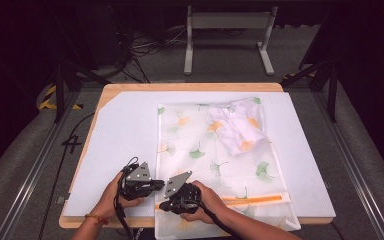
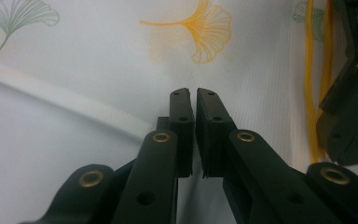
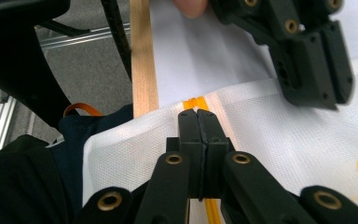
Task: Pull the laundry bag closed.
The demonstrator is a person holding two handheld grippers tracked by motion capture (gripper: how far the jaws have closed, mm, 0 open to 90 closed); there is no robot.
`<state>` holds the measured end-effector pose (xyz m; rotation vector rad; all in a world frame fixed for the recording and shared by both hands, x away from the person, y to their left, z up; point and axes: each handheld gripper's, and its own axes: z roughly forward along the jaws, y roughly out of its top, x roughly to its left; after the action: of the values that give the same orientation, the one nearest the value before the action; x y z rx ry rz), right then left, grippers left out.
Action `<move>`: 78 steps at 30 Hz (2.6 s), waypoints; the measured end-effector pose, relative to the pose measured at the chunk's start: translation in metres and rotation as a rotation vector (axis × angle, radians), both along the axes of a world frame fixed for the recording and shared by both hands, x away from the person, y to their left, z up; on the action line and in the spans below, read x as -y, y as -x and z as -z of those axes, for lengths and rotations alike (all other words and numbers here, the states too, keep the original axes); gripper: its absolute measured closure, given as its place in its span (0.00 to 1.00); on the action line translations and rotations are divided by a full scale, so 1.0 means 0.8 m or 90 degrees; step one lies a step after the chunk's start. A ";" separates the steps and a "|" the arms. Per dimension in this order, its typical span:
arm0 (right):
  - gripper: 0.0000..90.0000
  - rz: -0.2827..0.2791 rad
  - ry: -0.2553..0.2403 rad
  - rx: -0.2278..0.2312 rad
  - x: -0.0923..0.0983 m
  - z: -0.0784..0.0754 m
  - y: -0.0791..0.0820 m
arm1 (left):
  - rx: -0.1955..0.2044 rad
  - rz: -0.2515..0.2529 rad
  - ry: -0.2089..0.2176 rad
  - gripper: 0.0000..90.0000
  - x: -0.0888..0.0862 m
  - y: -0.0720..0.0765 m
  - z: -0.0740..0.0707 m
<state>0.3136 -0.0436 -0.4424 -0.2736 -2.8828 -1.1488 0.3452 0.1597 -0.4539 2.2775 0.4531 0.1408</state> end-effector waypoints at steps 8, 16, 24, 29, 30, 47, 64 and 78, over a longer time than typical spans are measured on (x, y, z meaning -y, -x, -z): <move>1.00 0.010 -0.002 0.000 0.002 0.000 0.002 | -0.018 0.032 -0.012 0.99 0.006 0.019 0.000; 1.00 0.011 -0.001 0.005 0.004 0.000 0.004 | -0.016 0.025 -0.011 1.00 0.002 0.023 0.001; 1.00 0.015 -0.009 0.015 0.008 -0.002 0.008 | -0.014 0.032 -0.006 1.00 0.000 0.022 0.003; 1.00 0.021 -0.007 0.016 0.013 -0.003 0.008 | -0.023 0.035 0.004 1.00 -0.002 0.020 0.005; 1.00 0.019 -0.004 0.019 0.014 -0.004 0.008 | -0.022 0.036 0.003 1.00 -0.002 0.019 0.005; 1.00 0.035 0.008 0.020 0.010 -0.004 0.007 | -0.003 0.056 -0.013 1.00 0.000 0.029 -0.001; 1.00 0.039 0.013 0.024 0.011 -0.003 0.010 | -0.005 0.072 -0.024 1.00 0.000 0.035 0.001; 1.00 0.052 0.022 0.022 0.018 -0.007 0.007 | -0.004 0.076 -0.016 1.00 -0.002 0.035 0.003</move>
<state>0.3079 -0.0583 -0.4365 -0.3796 -2.9497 -1.1279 0.3175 0.1613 -0.4560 2.3231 0.3192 0.0795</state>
